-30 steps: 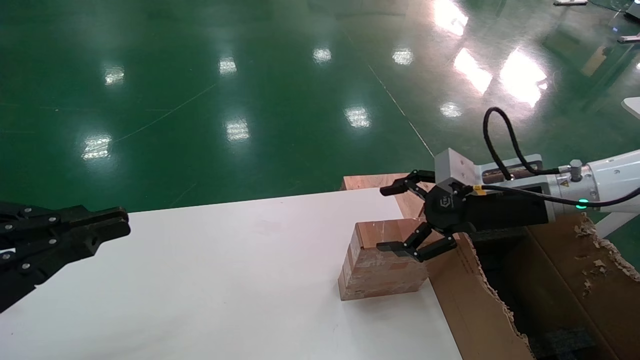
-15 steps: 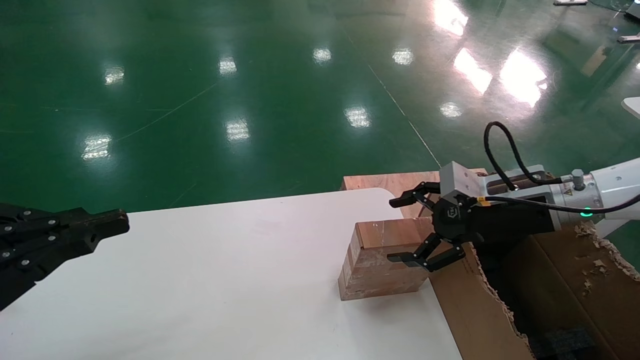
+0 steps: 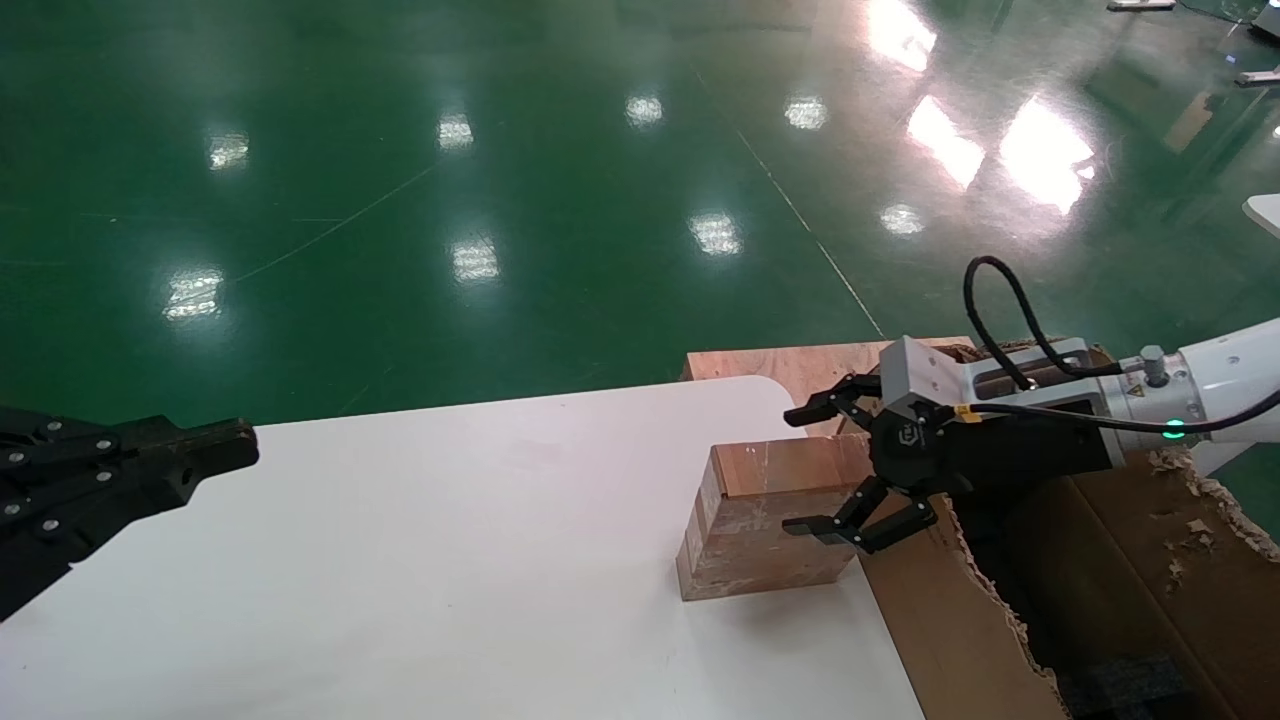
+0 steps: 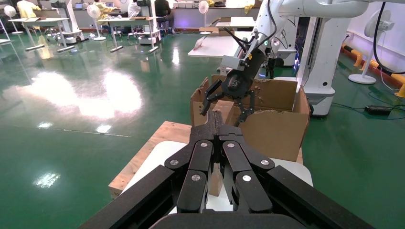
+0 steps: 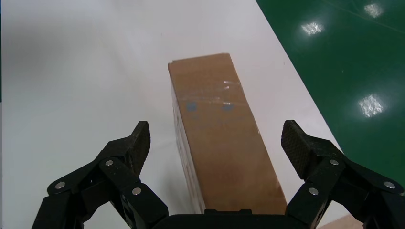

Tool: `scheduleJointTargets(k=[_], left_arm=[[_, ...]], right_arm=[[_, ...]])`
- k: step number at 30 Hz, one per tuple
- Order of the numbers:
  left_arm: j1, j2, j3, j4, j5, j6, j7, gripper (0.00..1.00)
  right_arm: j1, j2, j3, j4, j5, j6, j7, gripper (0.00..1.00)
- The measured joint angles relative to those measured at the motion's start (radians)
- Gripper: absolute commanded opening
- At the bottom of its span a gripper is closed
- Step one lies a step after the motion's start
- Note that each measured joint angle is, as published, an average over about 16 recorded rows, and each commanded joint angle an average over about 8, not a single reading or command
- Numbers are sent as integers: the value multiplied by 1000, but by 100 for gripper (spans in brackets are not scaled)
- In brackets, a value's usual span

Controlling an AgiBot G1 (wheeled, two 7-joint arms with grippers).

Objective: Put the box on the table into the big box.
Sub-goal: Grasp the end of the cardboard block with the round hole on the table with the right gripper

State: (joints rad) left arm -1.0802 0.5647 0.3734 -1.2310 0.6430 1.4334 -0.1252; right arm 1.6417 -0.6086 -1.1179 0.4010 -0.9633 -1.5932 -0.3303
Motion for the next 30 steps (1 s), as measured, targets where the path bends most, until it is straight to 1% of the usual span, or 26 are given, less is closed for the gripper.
scheduleJointTargets(k=[5, 6, 13, 14, 17, 18, 19, 25, 26, 27, 30], left_arm=[[0, 0, 0, 0, 0, 0, 0, 1], [0, 0, 0, 0, 0, 0, 0, 11], [0, 0, 0, 0, 0, 0, 0, 98], [0, 0, 0, 0, 0, 0, 0, 100], [0, 0, 0, 0, 0, 0, 0, 100], [0, 0, 0, 0, 0, 0, 0, 100], [0, 0, 0, 0, 0, 0, 0, 100], [0, 0, 0, 0, 0, 0, 0, 100], [0, 0, 0, 0, 0, 0, 0, 100], [0, 0, 0, 0, 0, 0, 0, 100], [0, 0, 0, 0, 0, 0, 0, 100]], right_arm=[[10, -3, -33, -15, 15, 0, -12, 100], [12, -3, -38, -18, 18, 0, -13, 100], [23, -7, -69, -31, 34, 0, -22, 100], [24, -7, -72, -31, 35, 0, -22, 100], [26, -7, -77, -33, 39, 0, -23, 100], [26, -6, -78, -34, 39, 0, -23, 95], [26, -6, -79, -34, 40, 0, -23, 87], [27, -6, -78, -34, 40, 0, -23, 12], [27, -6, -78, -33, 40, 0, -23, 4], [27, -6, -77, -33, 40, 0, -23, 0], [26, -6, -76, -33, 39, 0, -23, 0]])
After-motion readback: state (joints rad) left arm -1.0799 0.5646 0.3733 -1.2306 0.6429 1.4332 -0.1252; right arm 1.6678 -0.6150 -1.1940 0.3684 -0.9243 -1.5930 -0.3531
